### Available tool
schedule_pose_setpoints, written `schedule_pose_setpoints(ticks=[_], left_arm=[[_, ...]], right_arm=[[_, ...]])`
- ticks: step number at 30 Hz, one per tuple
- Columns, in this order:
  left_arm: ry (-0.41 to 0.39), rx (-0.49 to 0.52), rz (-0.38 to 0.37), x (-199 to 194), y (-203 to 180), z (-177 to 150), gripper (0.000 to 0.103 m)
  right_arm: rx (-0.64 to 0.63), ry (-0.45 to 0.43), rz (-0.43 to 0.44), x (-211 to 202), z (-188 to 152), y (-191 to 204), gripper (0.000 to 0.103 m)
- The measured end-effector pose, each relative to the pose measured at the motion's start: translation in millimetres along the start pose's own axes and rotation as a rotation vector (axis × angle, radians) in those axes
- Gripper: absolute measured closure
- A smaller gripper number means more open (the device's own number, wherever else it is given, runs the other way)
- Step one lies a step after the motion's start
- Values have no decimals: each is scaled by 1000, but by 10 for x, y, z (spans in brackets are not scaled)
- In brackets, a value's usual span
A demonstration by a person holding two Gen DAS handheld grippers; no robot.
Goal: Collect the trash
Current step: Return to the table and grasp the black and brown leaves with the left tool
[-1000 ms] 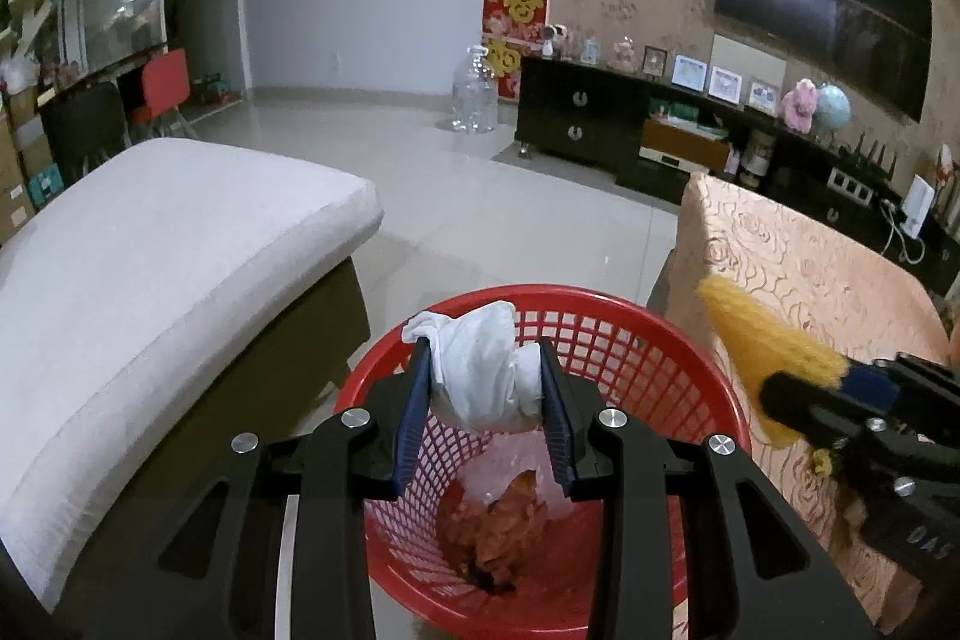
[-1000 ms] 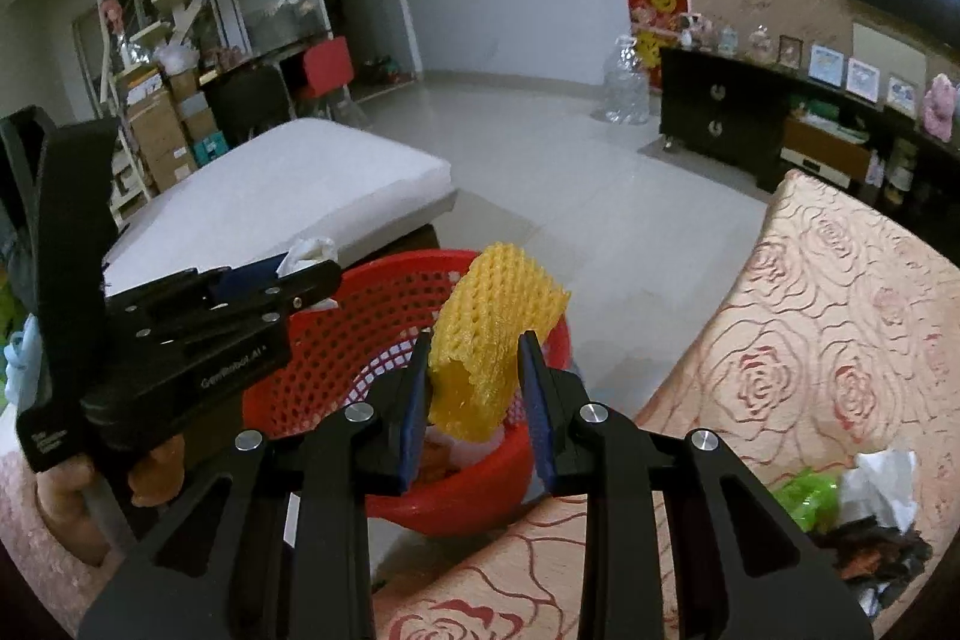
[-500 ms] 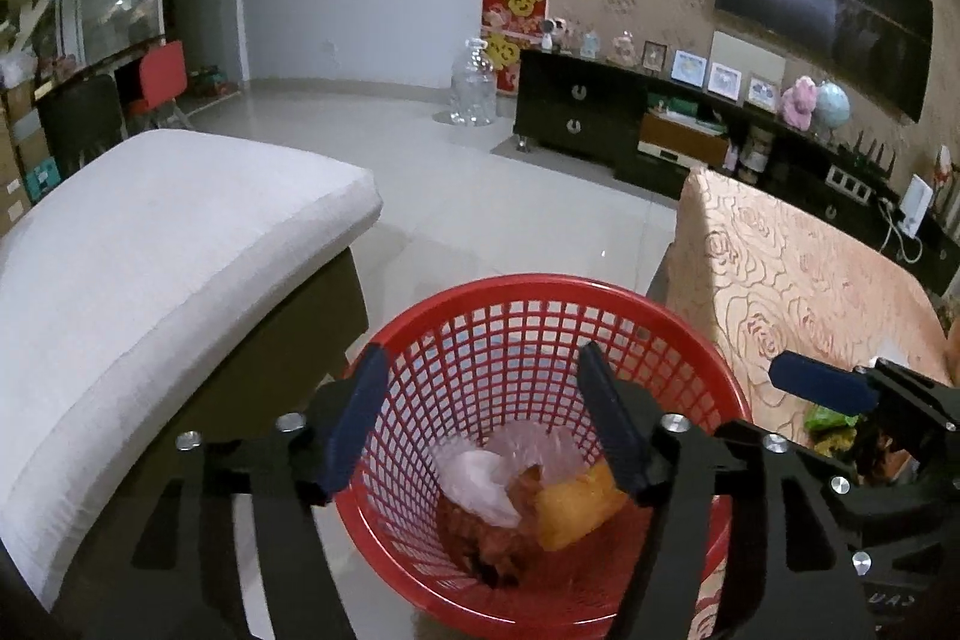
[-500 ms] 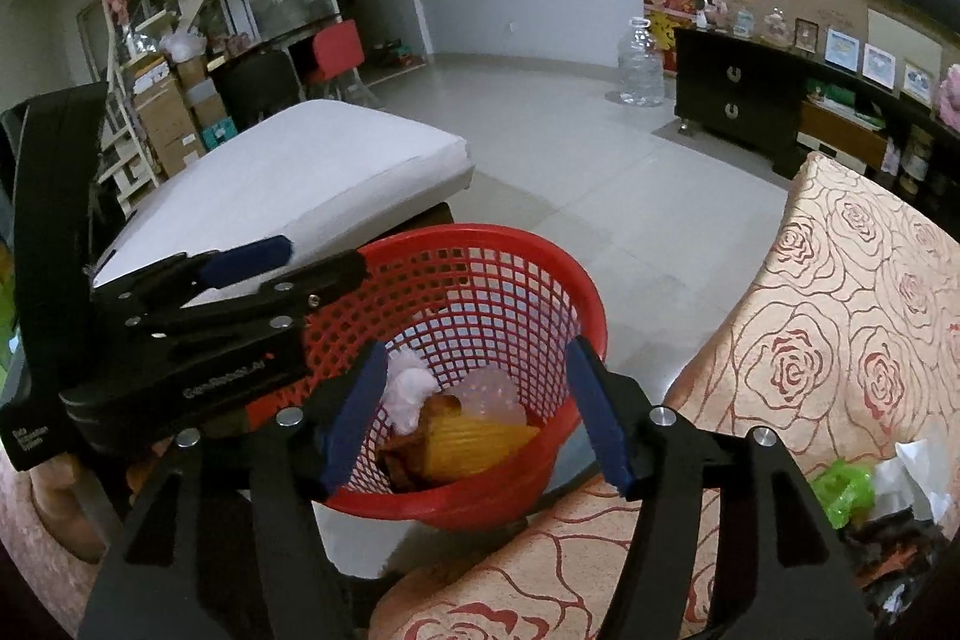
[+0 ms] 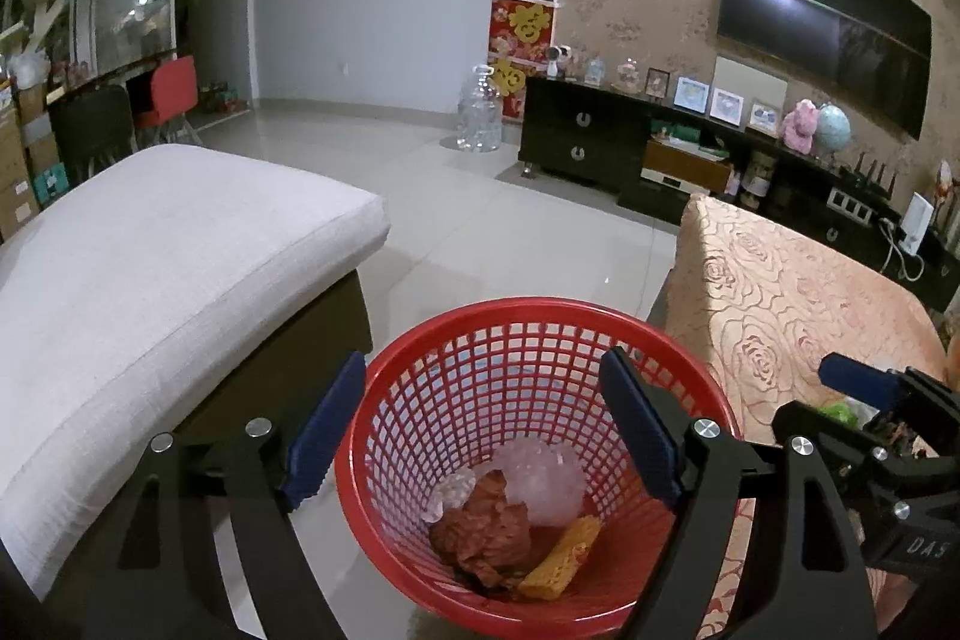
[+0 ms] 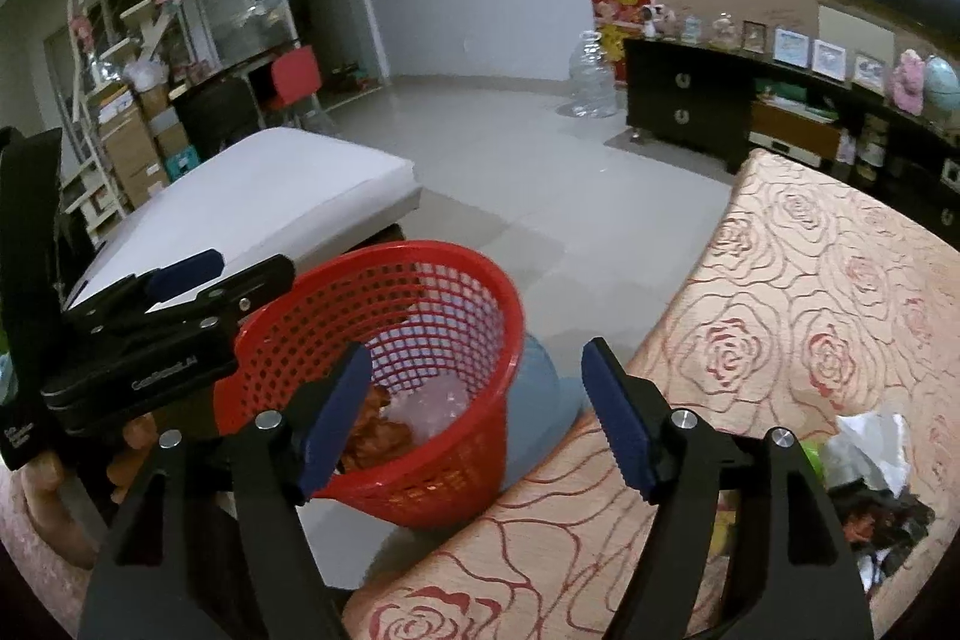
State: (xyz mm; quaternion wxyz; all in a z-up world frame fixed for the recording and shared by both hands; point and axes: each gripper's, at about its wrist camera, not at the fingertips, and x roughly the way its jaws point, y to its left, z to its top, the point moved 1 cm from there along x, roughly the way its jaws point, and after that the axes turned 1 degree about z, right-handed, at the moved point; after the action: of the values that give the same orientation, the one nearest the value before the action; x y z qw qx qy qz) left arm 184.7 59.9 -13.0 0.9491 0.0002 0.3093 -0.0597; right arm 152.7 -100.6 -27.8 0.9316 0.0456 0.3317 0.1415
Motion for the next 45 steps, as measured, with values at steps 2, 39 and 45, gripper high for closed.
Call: schedule_pose_setpoints(ticks=[2, 39, 45], left_arm=[[-2, 3, -5, -9, -21, -10, 26], [21, 338, -297, -215, -1767, -550, 26], [59, 405, -383, -259, -2144, -734, 26]], right_arm=[[6, -9, -19, -62, -15, -50, 33], [461, -94, -432, -1590, -935, -1902, 27], [472, -84, -440, -1578, -956, -1955, 27]])
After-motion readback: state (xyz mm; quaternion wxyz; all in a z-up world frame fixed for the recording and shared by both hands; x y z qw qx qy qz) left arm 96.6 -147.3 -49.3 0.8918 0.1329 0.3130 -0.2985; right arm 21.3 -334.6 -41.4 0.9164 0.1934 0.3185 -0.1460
